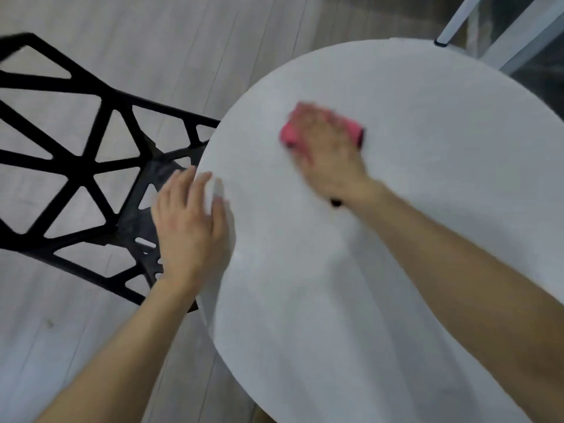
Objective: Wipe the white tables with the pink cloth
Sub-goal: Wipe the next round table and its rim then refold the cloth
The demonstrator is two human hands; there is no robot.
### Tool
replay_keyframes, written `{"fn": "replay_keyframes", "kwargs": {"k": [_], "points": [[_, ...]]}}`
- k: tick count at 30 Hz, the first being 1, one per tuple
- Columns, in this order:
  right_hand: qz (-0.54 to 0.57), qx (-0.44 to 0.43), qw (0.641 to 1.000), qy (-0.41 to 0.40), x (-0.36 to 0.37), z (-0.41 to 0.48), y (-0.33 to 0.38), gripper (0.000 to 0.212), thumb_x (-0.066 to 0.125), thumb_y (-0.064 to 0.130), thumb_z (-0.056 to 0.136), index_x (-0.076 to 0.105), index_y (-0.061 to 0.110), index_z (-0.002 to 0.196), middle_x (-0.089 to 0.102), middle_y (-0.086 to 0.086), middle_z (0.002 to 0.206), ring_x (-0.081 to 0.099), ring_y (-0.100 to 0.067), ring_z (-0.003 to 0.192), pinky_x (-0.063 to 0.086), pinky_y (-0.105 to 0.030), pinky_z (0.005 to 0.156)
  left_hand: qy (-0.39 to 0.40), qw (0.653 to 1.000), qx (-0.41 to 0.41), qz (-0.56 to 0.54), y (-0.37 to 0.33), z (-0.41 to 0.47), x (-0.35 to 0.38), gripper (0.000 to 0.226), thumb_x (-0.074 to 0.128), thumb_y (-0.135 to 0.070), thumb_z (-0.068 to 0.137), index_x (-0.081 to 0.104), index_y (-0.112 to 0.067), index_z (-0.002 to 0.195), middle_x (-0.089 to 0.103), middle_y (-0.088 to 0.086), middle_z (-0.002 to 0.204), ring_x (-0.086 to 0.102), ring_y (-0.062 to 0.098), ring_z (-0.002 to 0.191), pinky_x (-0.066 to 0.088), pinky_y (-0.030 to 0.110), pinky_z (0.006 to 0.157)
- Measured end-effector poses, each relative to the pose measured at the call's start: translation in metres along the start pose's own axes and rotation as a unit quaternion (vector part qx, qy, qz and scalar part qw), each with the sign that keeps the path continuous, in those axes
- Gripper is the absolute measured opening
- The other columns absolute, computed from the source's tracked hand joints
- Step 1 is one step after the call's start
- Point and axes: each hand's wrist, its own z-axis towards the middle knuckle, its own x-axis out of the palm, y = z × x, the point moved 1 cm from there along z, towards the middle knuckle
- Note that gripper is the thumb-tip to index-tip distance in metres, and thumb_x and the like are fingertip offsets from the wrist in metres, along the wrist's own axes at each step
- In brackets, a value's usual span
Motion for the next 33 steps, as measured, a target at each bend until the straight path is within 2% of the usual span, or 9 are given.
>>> {"fn": "replay_keyframes", "kwargs": {"k": [5,9,12,15,19,25,27,31,33], "points": [[0.006,-0.320,0.939,0.125,0.013,-0.043,0.041,0.062,0.040,0.046,0.115,0.031,0.019,0.170,0.021,-0.001,0.179,0.013,-0.019,0.167,0.009,-0.042,0.136,0.085,0.990,-0.111,-0.023,0.000,-0.002,0.005,0.048,0.042,-0.038,0.114,0.040,-0.027,0.160,0.047,0.002,0.155,0.063,0.038,0.115,0.047,0.047,0.091],[-0.020,0.027,0.998,0.046,-0.008,0.049,-0.064,0.060,0.047,0.033,0.112,0.033,0.019,0.169,0.021,-0.006,0.179,0.019,-0.029,0.166,0.011,-0.045,0.135,0.066,0.993,-0.095,-0.003,-0.012,0.017,0.016,0.046,0.040,-0.043,0.113,0.040,-0.029,0.158,0.050,0.003,0.149,0.067,0.040,0.102,0.050,0.047,0.082],[-0.041,0.234,0.971,0.005,-0.009,0.083,-0.073,0.064,0.034,0.041,0.114,0.022,0.013,0.171,0.013,-0.008,0.181,0.011,-0.026,0.167,0.005,-0.046,0.136,0.073,0.993,-0.095,0.016,-0.021,0.028,0.023,0.048,0.040,-0.042,0.113,0.040,-0.028,0.159,0.050,0.005,0.149,0.068,0.042,0.097,0.050,0.045,0.078],[-0.029,0.023,0.999,0.020,0.012,0.062,0.002,0.064,0.035,0.044,0.113,0.029,0.014,0.170,0.022,-0.007,0.179,0.017,-0.023,0.166,0.007,-0.044,0.136,0.081,0.991,-0.107,0.016,-0.017,0.029,0.024,0.048,0.041,-0.041,0.113,0.041,-0.028,0.159,0.049,0.004,0.151,0.068,0.043,0.095,0.052,0.047,0.077],[0.008,-0.299,0.948,0.109,0.019,0.040,0.019,0.057,0.044,0.040,0.113,0.040,0.019,0.166,0.029,-0.002,0.177,0.021,-0.021,0.166,0.008,-0.038,0.136,0.081,0.989,-0.126,0.016,-0.012,0.029,0.024,0.048,0.043,-0.042,0.113,0.042,-0.031,0.159,0.049,0.001,0.153,0.069,0.042,0.097,0.053,0.047,0.078],[-0.041,0.173,0.984,0.017,0.001,0.125,-0.064,0.063,0.031,0.041,0.114,0.022,0.015,0.171,0.017,-0.007,0.180,0.010,-0.026,0.167,0.004,-0.046,0.136,0.072,0.991,-0.113,0.020,-0.015,0.043,0.033,0.047,0.039,-0.047,0.111,0.042,-0.035,0.156,0.051,-0.001,0.149,0.069,0.036,0.096,0.052,0.043,0.075],[-0.039,0.117,0.992,0.016,0.014,0.113,-0.020,0.063,0.030,0.040,0.115,0.023,0.012,0.171,0.017,-0.009,0.180,0.012,-0.025,0.167,0.004,-0.046,0.135,0.074,0.991,-0.111,0.021,-0.012,0.053,0.036,0.045,0.041,-0.045,0.111,0.043,-0.036,0.155,0.052,-0.002,0.149,0.069,0.036,0.100,0.050,0.042,0.076],[0.003,-0.222,0.970,0.102,0.025,0.068,0.025,0.060,0.038,0.042,0.114,0.035,0.018,0.168,0.026,-0.003,0.178,0.019,-0.020,0.166,0.008,-0.040,0.136,0.066,0.991,-0.116,0.005,-0.003,0.077,0.035,0.043,0.048,-0.042,0.111,0.051,-0.038,0.154,0.056,-0.005,0.144,0.069,0.037,0.105,0.056,0.049,0.087],[0.003,-0.253,0.960,0.122,0.018,0.090,-0.003,0.058,0.047,0.034,0.112,0.037,0.021,0.168,0.024,-0.002,0.178,0.017,-0.021,0.167,0.005,-0.040,0.136,0.065,0.993,-0.099,0.013,-0.001,0.089,0.036,0.044,0.049,-0.042,0.111,0.052,-0.036,0.155,0.057,-0.004,0.144,0.069,0.037,0.106,0.056,0.049,0.089]]}}
